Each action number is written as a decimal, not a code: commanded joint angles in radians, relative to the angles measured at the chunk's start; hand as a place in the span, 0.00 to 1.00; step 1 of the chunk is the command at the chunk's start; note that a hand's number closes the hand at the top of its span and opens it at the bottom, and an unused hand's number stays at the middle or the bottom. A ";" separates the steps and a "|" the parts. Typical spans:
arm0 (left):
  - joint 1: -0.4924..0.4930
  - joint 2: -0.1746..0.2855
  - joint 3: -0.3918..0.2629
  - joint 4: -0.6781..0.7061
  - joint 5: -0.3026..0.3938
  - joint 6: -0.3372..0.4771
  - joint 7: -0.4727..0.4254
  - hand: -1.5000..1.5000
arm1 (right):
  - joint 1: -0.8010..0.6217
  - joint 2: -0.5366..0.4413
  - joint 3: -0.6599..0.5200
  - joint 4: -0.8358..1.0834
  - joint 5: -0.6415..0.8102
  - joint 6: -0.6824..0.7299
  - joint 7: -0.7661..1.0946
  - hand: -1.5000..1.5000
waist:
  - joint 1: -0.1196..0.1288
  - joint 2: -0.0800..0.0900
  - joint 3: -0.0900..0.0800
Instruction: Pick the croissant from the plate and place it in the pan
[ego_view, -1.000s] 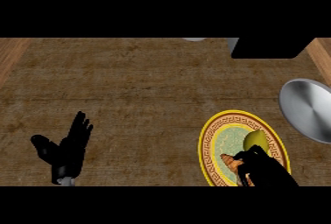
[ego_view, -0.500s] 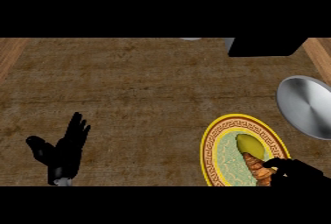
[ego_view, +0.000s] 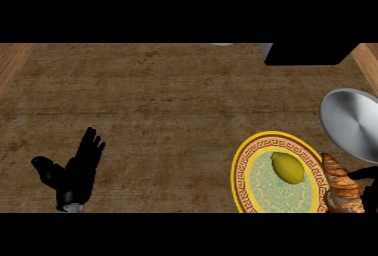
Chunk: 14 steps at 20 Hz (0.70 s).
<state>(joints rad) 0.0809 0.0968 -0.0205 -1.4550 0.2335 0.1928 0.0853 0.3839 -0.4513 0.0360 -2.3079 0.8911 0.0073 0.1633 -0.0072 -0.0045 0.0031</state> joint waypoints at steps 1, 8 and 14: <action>0.033 -0.009 -0.039 -0.076 -0.024 0.039 0.087 0.50 | -0.124 0.043 -0.072 0.003 -0.179 0.073 0.077 1.00 | 0.019 0.005 -0.002; -0.010 -0.017 -0.016 -0.012 -0.020 0.025 0.058 0.50 | -0.371 -0.034 -0.302 0.414 -0.306 0.052 -0.093 1.00 | 0.018 0.007 -0.002; -0.021 -0.012 0.002 0.056 -0.017 -0.014 0.008 0.50 | -0.536 -0.068 -0.337 0.803 -0.225 -0.073 -0.265 1.00 | 0.020 0.009 -0.002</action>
<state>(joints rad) 0.0523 0.0877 -0.0234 -1.4493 0.2171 0.1986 0.1205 -0.0649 -0.4856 -0.2391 -1.7299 0.6718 -0.0136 0.0136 0.0131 0.0009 0.0034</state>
